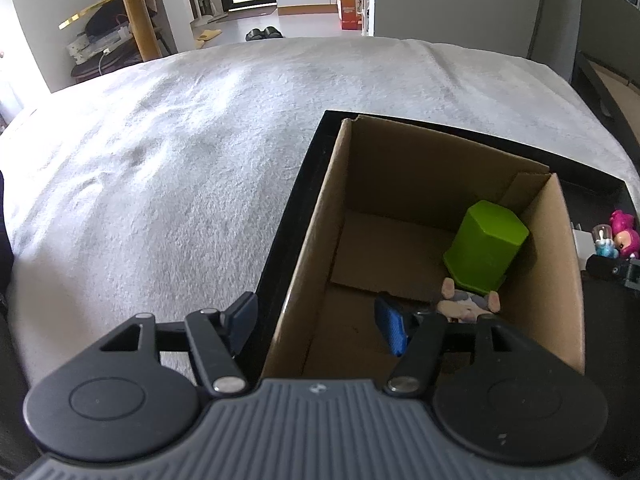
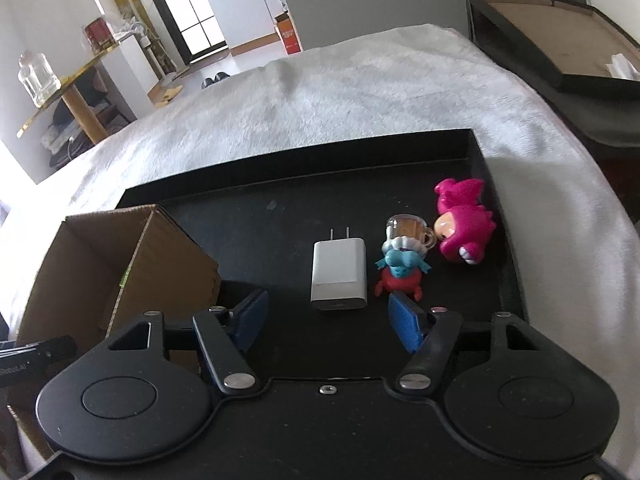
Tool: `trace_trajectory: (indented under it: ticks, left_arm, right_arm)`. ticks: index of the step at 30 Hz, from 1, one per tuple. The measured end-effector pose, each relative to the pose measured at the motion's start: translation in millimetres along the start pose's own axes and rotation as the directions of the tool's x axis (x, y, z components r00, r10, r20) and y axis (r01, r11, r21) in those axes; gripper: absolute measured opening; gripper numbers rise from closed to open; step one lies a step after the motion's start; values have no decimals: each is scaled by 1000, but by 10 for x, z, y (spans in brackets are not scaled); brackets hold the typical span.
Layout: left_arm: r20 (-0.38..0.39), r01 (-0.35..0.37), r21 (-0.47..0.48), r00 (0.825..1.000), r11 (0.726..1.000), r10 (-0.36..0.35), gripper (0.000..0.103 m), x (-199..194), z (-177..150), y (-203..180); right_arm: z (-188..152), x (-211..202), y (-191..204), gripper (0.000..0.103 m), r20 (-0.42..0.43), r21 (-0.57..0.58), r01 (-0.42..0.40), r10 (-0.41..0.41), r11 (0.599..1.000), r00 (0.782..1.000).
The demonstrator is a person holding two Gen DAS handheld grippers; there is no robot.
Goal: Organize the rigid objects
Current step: 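Move the right gripper to the white charger and grasp it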
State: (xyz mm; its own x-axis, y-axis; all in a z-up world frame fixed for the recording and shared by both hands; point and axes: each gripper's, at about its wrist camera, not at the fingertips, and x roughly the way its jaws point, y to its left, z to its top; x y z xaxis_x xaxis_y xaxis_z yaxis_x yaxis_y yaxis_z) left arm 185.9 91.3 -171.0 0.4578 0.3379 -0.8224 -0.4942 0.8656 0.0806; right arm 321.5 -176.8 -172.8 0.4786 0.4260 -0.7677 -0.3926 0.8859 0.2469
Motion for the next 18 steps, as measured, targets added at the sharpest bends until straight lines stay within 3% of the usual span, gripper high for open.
trace_trajectory:
  ticks: [15, 18]
  left_arm:
    - [-17, -24, -8, 1000, 1000, 24, 65, 146, 86, -3]
    - [-13, -19, -11, 1000, 1000, 19, 65, 134, 79, -7]
  right_arm:
    - [-10, 367, 141, 55, -32, -78, 58, -60, 995, 998]
    - [-12, 376, 163, 37, -19, -120, 87, -89, 989, 996]
